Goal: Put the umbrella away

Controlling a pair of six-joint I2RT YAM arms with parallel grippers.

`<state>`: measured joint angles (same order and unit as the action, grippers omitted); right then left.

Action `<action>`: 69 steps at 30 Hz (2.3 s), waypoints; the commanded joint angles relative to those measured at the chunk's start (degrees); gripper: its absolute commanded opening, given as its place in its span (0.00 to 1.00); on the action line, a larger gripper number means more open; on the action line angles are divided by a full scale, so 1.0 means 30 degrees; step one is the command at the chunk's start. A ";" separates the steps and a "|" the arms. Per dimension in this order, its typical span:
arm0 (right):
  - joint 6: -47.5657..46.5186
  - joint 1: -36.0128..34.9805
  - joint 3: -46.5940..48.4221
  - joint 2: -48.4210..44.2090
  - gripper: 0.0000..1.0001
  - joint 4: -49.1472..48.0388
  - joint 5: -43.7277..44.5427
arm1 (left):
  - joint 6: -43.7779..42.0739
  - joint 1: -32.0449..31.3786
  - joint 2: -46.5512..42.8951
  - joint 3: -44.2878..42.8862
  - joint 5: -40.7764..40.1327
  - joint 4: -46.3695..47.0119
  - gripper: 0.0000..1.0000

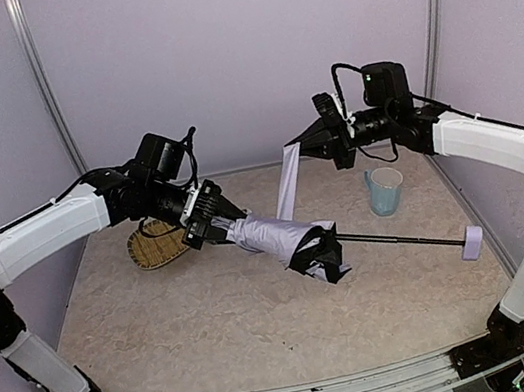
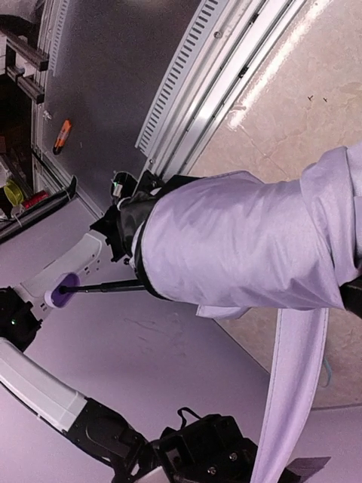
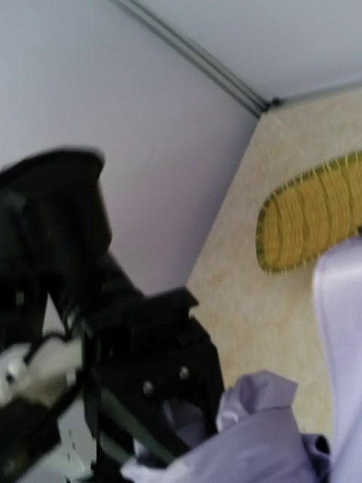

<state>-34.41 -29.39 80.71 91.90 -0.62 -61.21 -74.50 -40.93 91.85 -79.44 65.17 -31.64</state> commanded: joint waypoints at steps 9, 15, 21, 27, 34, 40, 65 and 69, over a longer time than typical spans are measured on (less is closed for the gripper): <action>-0.3392 -0.4264 -0.3673 -0.4878 0.00 -0.3916 0.7911 | 1.6051 -0.0088 0.2273 0.3140 -0.3481 0.5526 0.00; -0.3203 -0.7535 -0.6502 -0.4193 0.00 -0.5205 0.9829 | 2.2584 0.1598 0.4849 0.4168 -0.4043 0.9894 0.00; -0.2363 -0.9548 -0.8988 -0.2909 0.00 -0.5623 1.0301 | 2.5786 0.2877 0.7523 0.4757 -0.4857 1.2133 0.00; -0.2448 -1.0730 -1.0094 -0.0252 0.00 -0.4996 1.0589 | 2.7131 0.3135 0.9132 0.4662 -0.5955 1.2918 0.00; -0.2528 -1.0862 -1.0693 0.2079 0.00 -0.4730 1.1278 | 2.7490 0.3284 1.0750 0.4598 -0.7029 1.2875 0.00; -0.2518 -1.1079 -1.1333 0.2515 0.13 -0.5102 1.2944 | 2.5764 0.3227 1.1197 0.4305 -0.7205 1.1552 0.00; 0.8563 -0.3715 0.0963 0.3555 0.61 0.4752 1.2658 | 2.1279 0.1711 1.0852 0.5456 -0.8966 0.8405 0.00; 0.8818 -0.2989 0.4026 0.6769 0.63 0.6858 1.3940 | 2.0331 0.1228 1.0559 0.6262 -0.9018 0.8356 0.00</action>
<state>-12.93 -39.51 87.37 102.67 6.70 -23.59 -8.29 -34.48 119.77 -66.06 49.54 4.03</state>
